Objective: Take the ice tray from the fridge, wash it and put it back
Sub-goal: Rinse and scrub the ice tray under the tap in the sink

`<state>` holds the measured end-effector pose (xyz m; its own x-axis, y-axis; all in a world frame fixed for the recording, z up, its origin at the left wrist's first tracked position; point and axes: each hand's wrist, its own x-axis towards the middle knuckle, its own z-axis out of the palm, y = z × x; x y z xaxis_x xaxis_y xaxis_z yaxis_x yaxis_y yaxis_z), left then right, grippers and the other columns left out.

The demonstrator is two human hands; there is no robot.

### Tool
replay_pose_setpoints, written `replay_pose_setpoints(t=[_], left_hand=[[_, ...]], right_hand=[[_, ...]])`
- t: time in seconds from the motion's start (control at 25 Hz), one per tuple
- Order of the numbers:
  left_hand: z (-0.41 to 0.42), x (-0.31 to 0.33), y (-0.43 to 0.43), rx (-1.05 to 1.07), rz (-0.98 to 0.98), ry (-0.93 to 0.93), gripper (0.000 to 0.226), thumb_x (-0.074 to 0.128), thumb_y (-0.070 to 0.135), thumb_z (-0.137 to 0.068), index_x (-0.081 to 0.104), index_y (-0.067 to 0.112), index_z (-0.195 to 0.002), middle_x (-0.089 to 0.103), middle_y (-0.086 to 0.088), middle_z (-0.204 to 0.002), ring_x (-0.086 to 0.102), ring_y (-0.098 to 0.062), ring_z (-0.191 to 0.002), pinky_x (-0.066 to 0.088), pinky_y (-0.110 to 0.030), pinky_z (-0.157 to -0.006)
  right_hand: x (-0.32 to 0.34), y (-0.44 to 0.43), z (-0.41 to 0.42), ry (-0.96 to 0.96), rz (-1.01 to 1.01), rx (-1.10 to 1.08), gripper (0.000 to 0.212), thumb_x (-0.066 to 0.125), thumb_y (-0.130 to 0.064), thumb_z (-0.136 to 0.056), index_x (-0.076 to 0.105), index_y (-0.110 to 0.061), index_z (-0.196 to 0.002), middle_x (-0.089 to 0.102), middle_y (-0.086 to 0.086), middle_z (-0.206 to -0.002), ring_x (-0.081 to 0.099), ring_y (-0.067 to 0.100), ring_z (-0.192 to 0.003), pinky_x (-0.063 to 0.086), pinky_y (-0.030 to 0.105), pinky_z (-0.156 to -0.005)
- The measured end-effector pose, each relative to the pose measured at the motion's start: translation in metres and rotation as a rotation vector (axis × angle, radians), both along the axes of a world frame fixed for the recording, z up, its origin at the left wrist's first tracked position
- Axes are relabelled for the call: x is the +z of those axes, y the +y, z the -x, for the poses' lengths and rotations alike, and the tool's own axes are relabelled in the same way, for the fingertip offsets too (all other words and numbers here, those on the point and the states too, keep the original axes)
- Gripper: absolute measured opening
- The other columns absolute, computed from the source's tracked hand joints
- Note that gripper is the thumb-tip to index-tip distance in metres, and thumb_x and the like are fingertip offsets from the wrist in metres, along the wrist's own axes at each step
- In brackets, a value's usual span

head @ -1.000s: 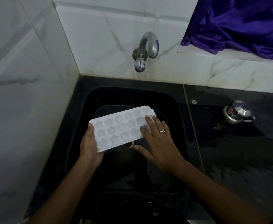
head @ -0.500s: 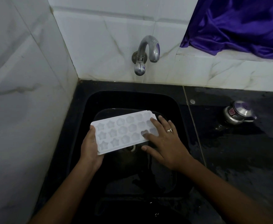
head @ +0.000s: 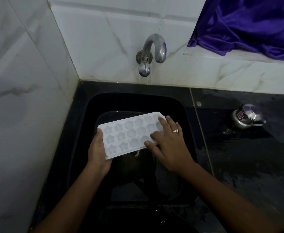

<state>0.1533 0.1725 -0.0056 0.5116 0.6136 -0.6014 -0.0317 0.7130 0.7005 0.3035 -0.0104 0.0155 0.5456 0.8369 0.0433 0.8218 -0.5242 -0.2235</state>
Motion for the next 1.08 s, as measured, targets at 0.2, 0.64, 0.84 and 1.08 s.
replay_pose_setpoints(t=[0.2, 0.64, 0.84, 1.08], left_hand=[[0.007, -0.002, 0.01, 0.039, -0.003, 0.001, 0.053, 0.035, 0.051, -0.112, 0.069, 0.013, -0.127, 0.08, -0.009, -0.118, 0.079, -0.026, -0.104, 0.058, -0.048, -0.088], [0.002, 0.001, 0.005, 0.019, 0.012, 0.0, 0.053, 0.036, 0.051, -0.112, 0.069, 0.012, -0.128, 0.079, -0.01, -0.118, 0.079, -0.027, -0.104, 0.059, -0.046, -0.085], [0.004, 0.002, 0.011, 0.045, -0.001, -0.011, 0.053, 0.038, 0.049, -0.112, 0.068, 0.01, -0.132, 0.079, -0.01, -0.119, 0.078, -0.028, -0.106, 0.059, -0.045, -0.085], [-0.002, 0.003, 0.004, 0.016, 0.012, -0.016, 0.054, 0.036, 0.051, -0.112, 0.069, 0.011, -0.128, 0.079, -0.01, -0.119, 0.079, -0.027, -0.104, 0.059, -0.045, -0.084]], right_hand=[[-0.003, -0.014, -0.007, -0.068, 0.043, 0.118, 0.064, 0.02, -0.073, -0.103, 0.057, -0.036, -0.139, 0.028, 0.014, -0.168, 0.01, 0.037, -0.159, 0.015, 0.065, -0.124], [-0.002, -0.003, -0.003, -0.033, -0.01, -0.003, 0.062, 0.025, -0.071, -0.102, 0.065, -0.031, -0.126, 0.031, 0.015, -0.166, 0.015, 0.037, -0.158, 0.017, 0.064, -0.124], [-0.008, -0.009, 0.001, -0.082, 0.053, 0.09, 0.061, 0.026, -0.071, -0.103, 0.055, -0.032, -0.141, 0.027, 0.014, -0.167, 0.012, 0.037, -0.158, 0.018, 0.065, -0.123], [-0.005, 0.005, 0.008, -0.05, -0.019, -0.006, 0.066, 0.025, -0.071, -0.103, 0.064, -0.022, -0.126, 0.034, 0.019, -0.163, 0.02, 0.04, -0.156, 0.023, 0.064, -0.122]])
